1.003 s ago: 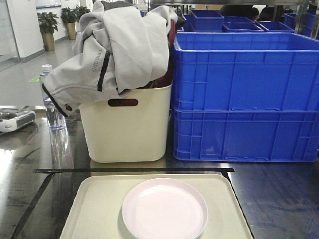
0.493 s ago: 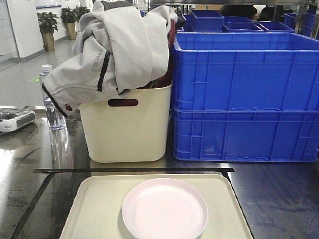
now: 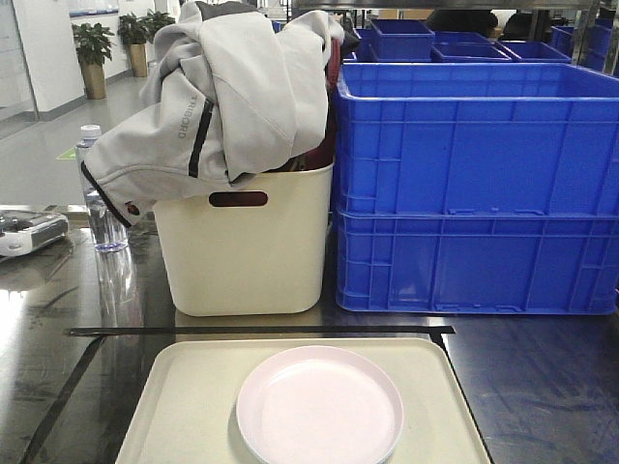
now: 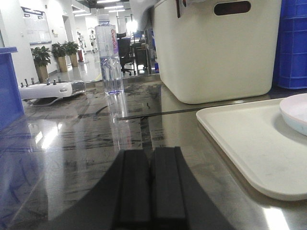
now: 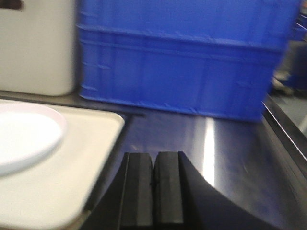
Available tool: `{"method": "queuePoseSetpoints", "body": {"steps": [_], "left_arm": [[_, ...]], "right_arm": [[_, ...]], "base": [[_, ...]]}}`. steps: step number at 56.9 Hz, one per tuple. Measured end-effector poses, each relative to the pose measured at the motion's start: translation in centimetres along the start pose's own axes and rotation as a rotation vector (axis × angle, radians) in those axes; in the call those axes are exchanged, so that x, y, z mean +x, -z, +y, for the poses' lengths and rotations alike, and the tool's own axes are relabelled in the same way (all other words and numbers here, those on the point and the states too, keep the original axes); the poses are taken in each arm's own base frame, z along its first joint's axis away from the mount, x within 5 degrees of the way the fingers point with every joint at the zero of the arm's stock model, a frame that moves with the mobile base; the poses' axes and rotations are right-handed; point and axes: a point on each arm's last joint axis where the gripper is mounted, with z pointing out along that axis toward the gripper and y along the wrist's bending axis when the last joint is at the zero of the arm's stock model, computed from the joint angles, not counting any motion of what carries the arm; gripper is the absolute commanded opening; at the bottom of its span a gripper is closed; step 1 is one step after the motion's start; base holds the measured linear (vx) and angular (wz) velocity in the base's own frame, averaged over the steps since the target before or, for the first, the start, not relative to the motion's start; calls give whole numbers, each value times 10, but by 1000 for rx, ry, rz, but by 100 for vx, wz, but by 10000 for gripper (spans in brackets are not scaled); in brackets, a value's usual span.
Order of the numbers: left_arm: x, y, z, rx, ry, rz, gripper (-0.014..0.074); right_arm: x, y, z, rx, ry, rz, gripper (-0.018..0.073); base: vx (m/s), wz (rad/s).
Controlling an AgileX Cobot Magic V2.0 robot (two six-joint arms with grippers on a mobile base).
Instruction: Grab plate from conveyor and place on tray
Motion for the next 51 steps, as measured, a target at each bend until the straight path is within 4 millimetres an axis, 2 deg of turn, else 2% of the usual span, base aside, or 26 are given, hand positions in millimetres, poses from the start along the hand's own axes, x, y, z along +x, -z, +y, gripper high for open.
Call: {"method": "queuePoseSetpoints", "body": {"steps": [8, 13, 19, 51], "left_arm": [[0, 0, 0, 0, 0, 0, 4], [0, 0, 0, 0, 0, 0, 4], [0, 0, 0, 0, 0, -1, 4], [1, 0, 0, 0, 0, 1, 4]], "right_arm": [[47, 12, -1, 91, -28, 6, -9], [65, 17, 1, 101, -31, -15, -9], [65, 20, 1, 106, -31, -59, -9], [68, 20, 1, 103, -31, -32, -9]], "base": [[0, 0], [0, 0], [0, 0], [0, 0]]}}
